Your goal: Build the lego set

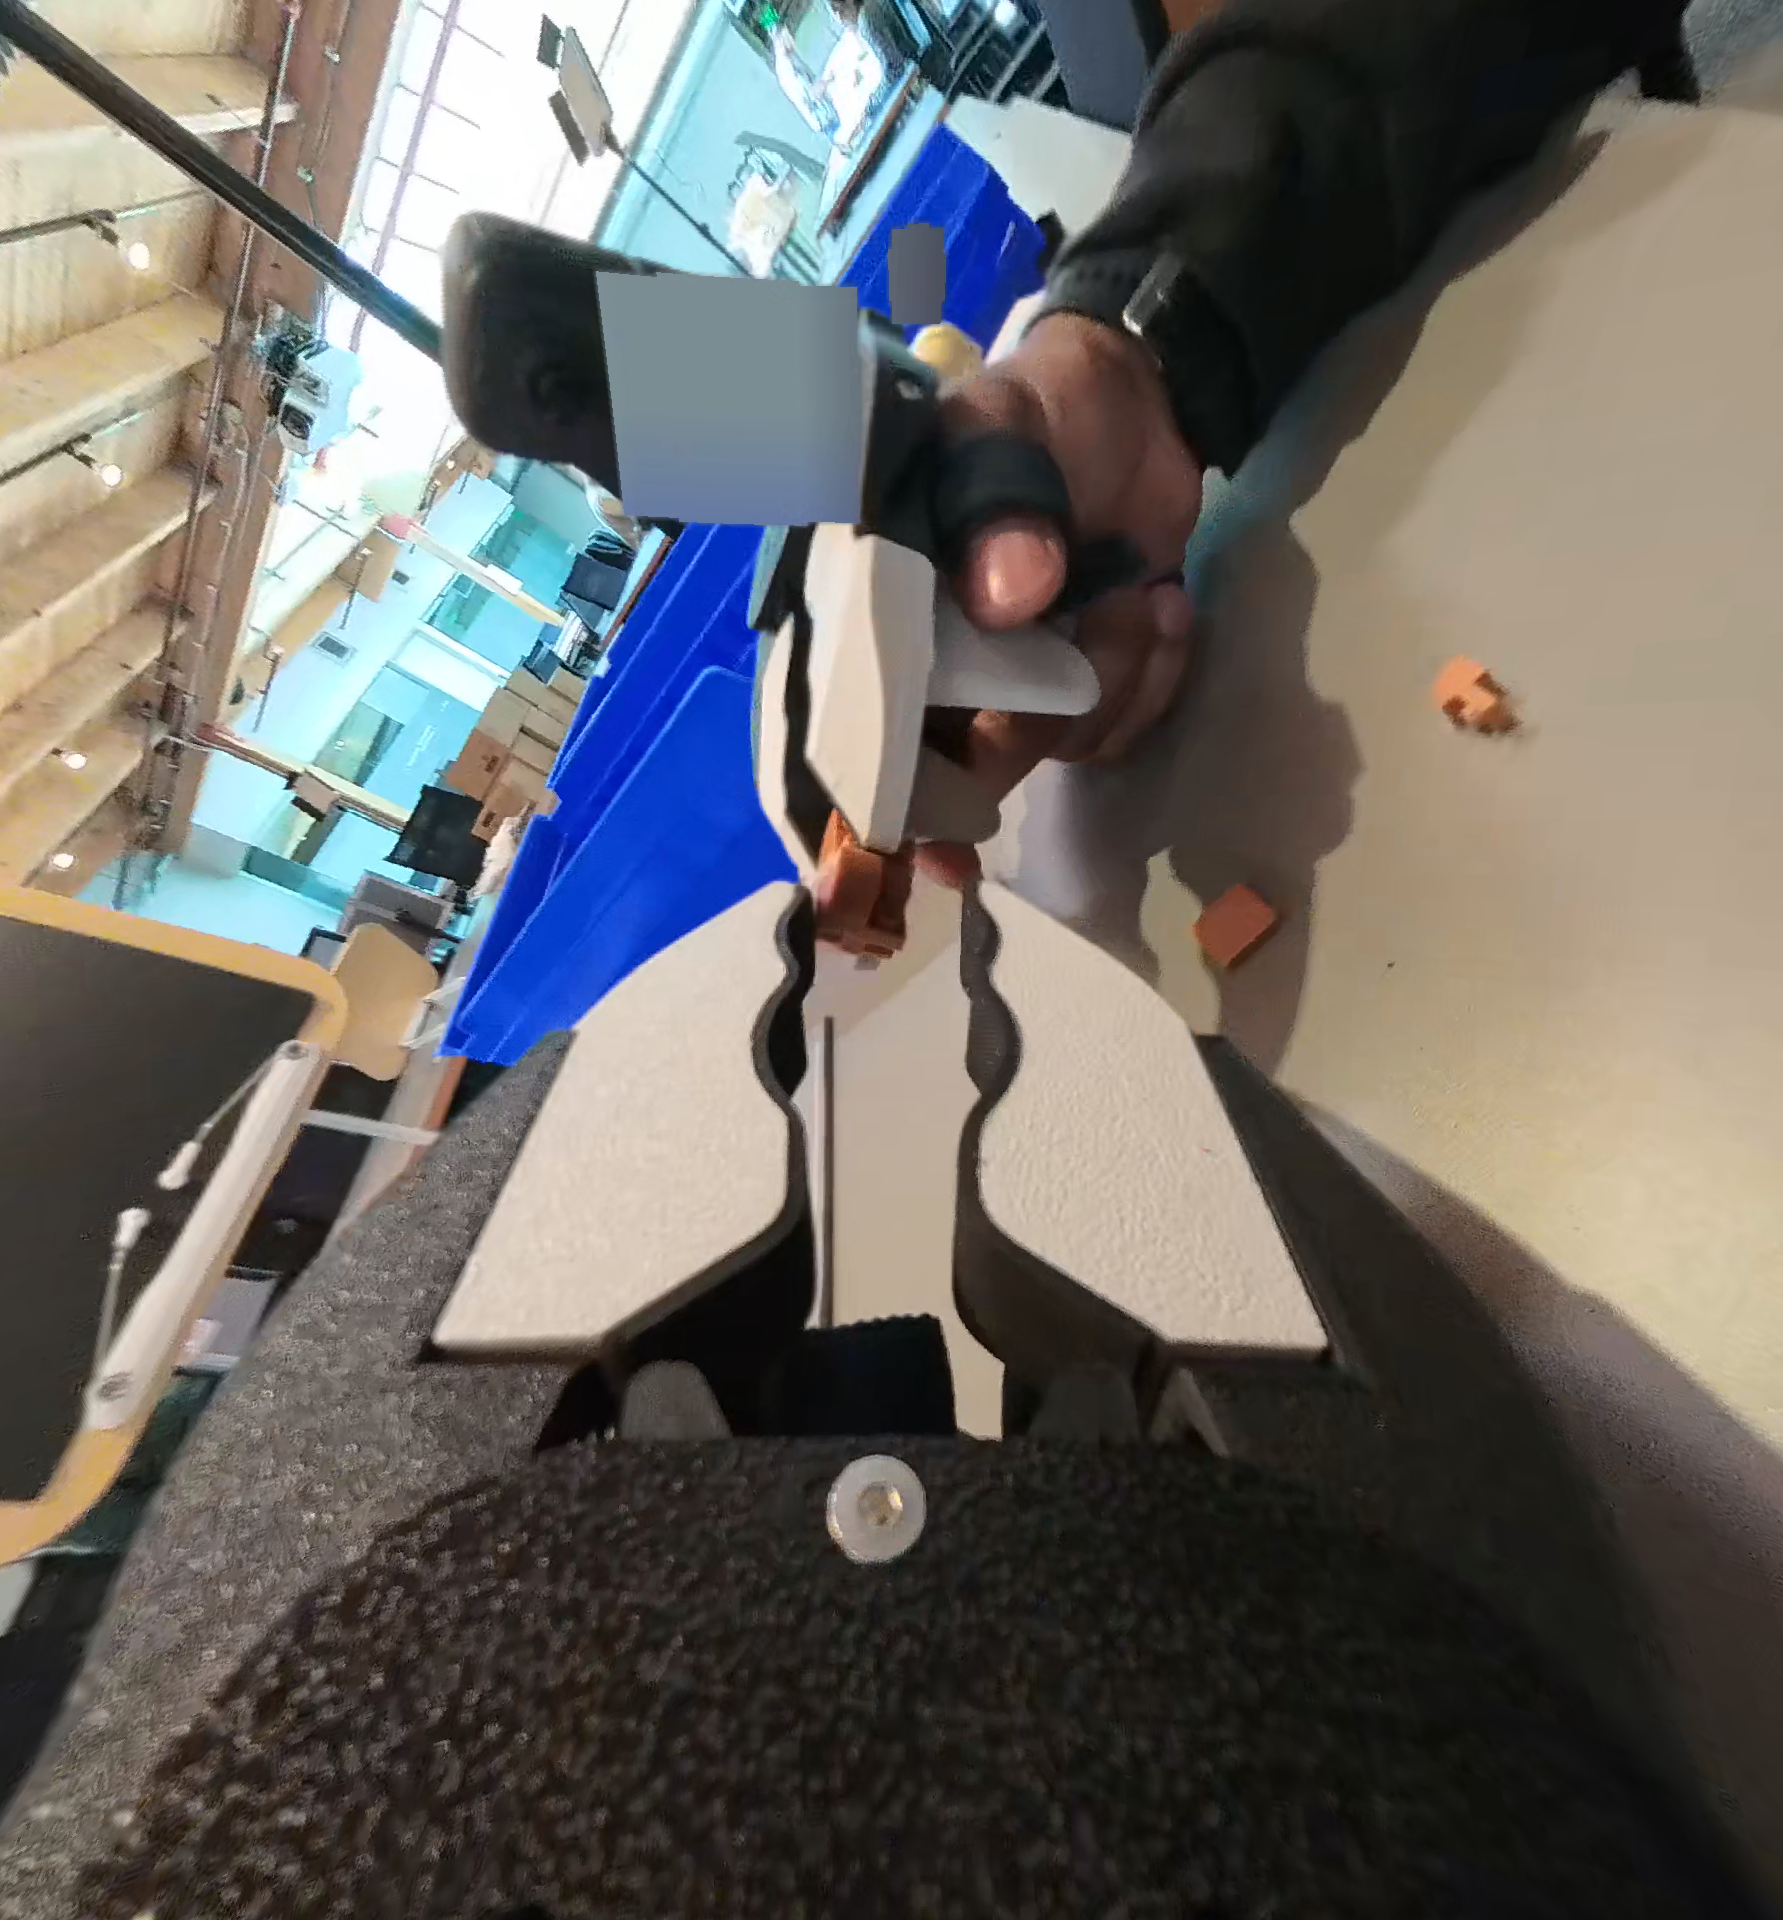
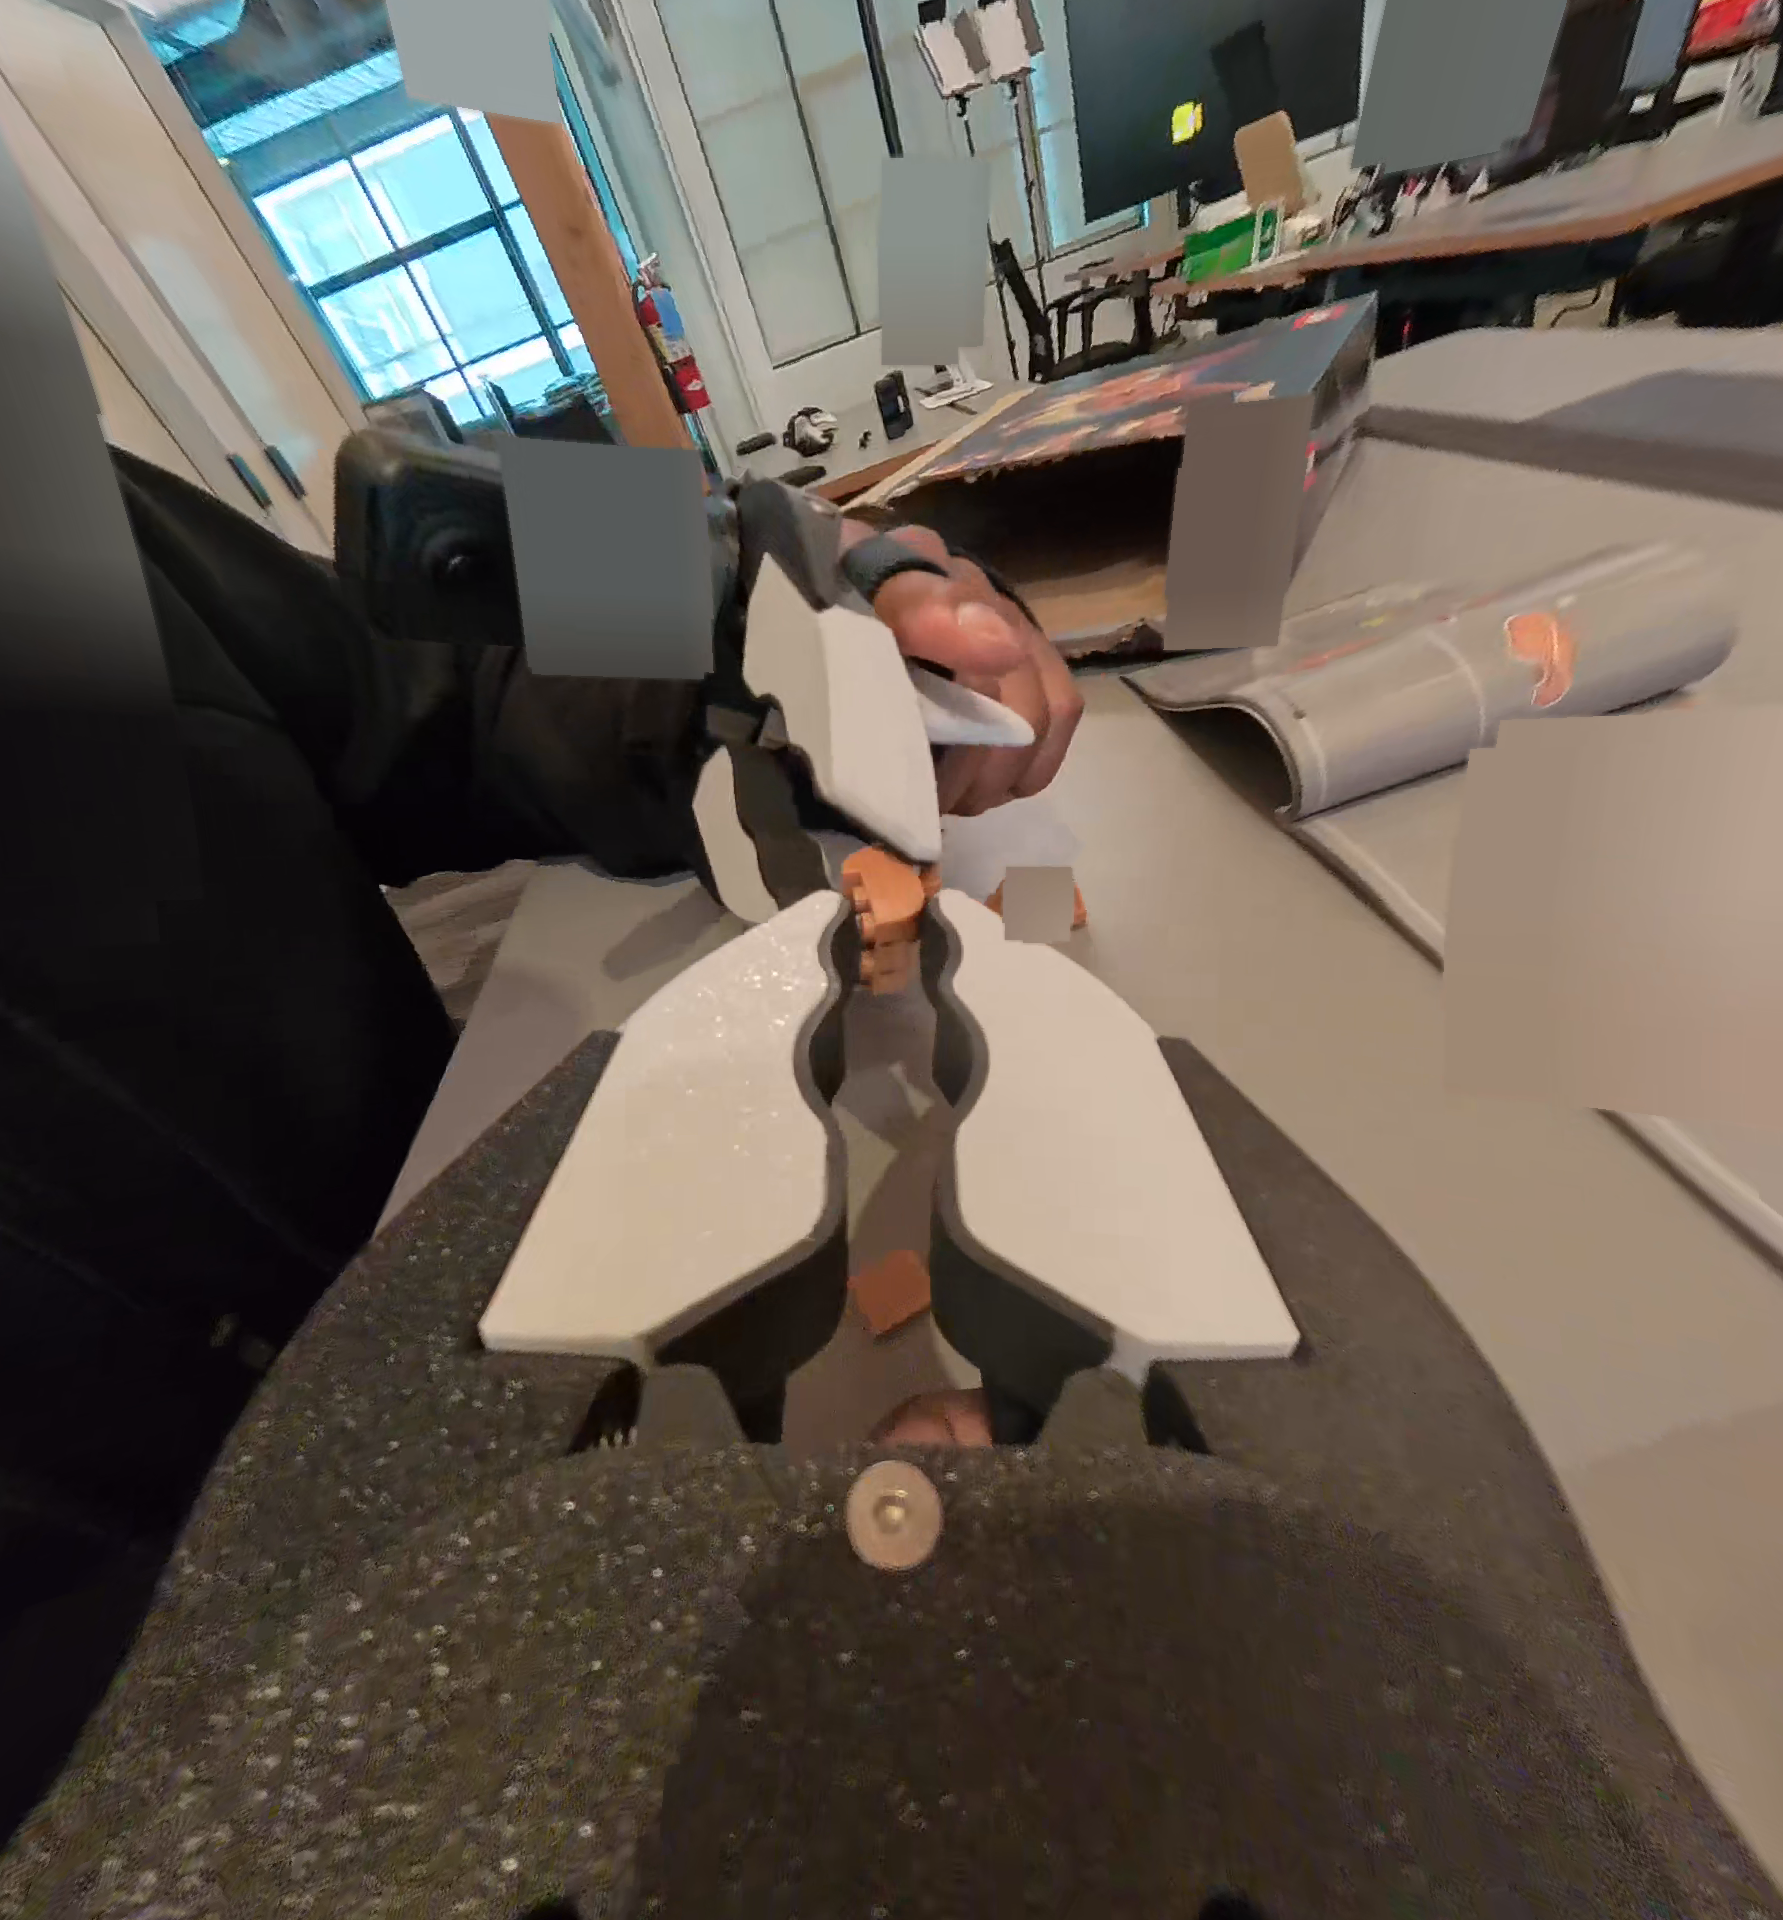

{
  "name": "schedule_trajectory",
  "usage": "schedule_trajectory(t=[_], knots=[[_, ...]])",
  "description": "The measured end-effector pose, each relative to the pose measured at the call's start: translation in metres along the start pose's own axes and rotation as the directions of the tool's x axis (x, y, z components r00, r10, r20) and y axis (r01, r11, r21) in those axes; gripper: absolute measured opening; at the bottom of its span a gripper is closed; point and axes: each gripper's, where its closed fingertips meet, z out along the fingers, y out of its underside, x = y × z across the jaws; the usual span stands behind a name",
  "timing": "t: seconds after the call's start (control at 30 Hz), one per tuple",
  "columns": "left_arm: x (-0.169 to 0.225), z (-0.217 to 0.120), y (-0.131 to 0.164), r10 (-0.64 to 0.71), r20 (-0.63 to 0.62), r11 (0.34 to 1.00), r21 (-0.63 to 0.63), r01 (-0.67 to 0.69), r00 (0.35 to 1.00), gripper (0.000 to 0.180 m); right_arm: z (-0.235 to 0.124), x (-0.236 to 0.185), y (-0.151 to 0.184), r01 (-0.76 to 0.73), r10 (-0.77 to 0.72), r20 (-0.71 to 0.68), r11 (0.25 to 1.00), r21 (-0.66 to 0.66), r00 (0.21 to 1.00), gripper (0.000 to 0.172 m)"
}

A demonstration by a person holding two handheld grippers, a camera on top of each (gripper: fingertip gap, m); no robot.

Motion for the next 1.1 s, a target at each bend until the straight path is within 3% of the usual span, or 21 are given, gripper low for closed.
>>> schedule_trajectory(t=[0.17, 0.3, 0.43, 0.53, 0.6, 0.73, 0.87, 1.1], knots=[[0.002, 0.002, 0.005, 0.032, 0.012, 0.999, -0.037, -0.032, 0.999, 0.017, 0.002, 0.001, 0.008, -0.053, 0.053, 0.003, 0.997, -0.059, 0.999, 0.012], [0.009, 0.007, 0.015, -0.152, -0.075, 0.983, -0.111, 0.144, 0.985, 0.016, 0.0, 0.014, 0.017, -0.071, 0.062, -0.076, 0.989, -0.126, 0.995, 0.019], [0.022, 0.01, 0.025, -0.403, -0.163, 0.9, -0.246, 0.359, 0.9, 0.016, -0.009, 0.03, 0.022, -0.03, -0.002, -0.167, 0.982, -0.188, 0.986, 0.022], [0.041, 0.009, 0.03, -0.564, -0.222, 0.8, -0.384, 0.461, 0.795, 0.017, -0.013, 0.033, 0.019, -0.001, -0.035, -0.184, 0.981, -0.194, 0.982, 0.02], [0.049, 0.008, 0.036, -0.619, -0.211, 0.745, -0.463, 0.481, 0.756, 0.016, -0.014, 0.034, 0.018, 0.02, -0.058, -0.192, 0.98, -0.196, 0.98, 0.018], [0.066, 0.005, 0.052, -0.633, -0.2, 0.688, -0.589, 0.424, 0.748, 0.017, -0.01, 0.037, 0.029, 0.047, -0.101, -0.208, 0.967, -0.25, 0.973, 0.017], [0.066, 0.005, 0.052, -0.67, -0.182, 0.654, -0.605, 0.455, 0.72, 0.021, -0.01, 0.038, 0.027, 0.071, -0.127, -0.22, 0.967, -0.246, 0.967, 0.018], [0.039, 0.005, 0.035, -0.616, -0.109, 0.721, -0.478, 0.503, 0.78, 0.042, -0.007, 0.029, 0.025, 0.172, -0.222, -0.199, 0.955, -0.241, 0.955, 0.023]])
